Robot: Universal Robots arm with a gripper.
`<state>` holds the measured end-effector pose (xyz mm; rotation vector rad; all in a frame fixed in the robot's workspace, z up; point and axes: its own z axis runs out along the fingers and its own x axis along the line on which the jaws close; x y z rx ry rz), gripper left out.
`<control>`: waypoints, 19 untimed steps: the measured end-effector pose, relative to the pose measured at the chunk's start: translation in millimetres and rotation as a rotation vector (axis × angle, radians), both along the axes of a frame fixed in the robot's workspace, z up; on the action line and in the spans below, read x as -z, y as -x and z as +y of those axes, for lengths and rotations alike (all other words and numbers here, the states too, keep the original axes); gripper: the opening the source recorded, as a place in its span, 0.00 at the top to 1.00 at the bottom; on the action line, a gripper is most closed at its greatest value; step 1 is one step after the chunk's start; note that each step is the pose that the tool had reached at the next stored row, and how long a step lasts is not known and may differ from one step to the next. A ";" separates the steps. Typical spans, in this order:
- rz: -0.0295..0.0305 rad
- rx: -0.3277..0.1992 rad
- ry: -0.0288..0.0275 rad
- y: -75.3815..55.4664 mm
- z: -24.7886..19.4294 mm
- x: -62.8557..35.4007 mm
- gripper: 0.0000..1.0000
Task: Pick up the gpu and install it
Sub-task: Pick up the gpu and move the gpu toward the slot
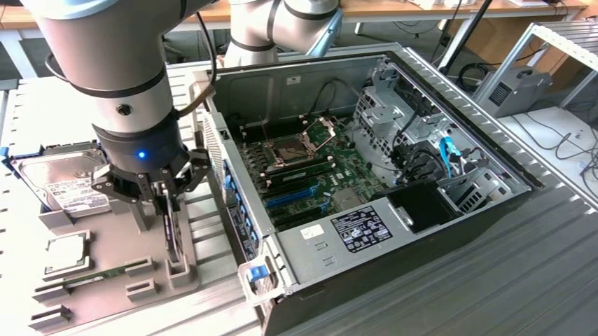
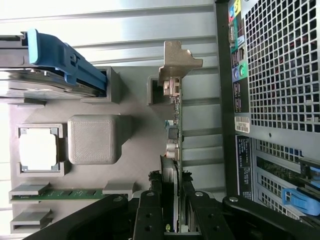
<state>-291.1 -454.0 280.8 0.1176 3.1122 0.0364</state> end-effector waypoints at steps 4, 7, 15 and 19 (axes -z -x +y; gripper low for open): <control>0.0001 0.000 0.0001 0.0 0.0 -2.5 0.74; 0.0001 0.000 0.0000 0.0 0.0 -4.3 0.74; 0.0001 0.000 0.0001 0.0 0.0 -9.3 0.74; 0.0001 0.000 0.0000 0.0 0.0 -11.5 0.74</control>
